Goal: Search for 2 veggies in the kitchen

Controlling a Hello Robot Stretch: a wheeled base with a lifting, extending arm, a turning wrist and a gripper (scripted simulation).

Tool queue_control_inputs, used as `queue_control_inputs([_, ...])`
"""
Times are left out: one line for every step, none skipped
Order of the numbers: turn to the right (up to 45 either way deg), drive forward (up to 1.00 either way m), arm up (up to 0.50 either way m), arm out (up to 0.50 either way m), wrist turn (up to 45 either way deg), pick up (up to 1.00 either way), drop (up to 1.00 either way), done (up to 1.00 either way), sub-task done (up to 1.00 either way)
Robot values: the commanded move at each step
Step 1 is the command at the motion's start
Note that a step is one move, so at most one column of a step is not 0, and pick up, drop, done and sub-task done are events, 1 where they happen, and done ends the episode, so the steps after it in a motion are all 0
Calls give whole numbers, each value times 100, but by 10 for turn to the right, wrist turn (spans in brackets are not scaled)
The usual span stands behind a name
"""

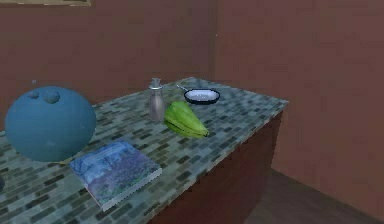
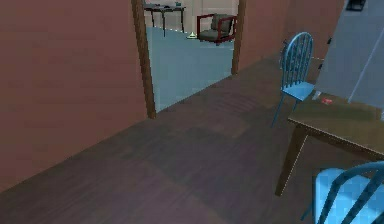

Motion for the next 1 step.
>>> queue_control_inputs([0, 0, 0, 0, 0, 0, 0, 0, 100])
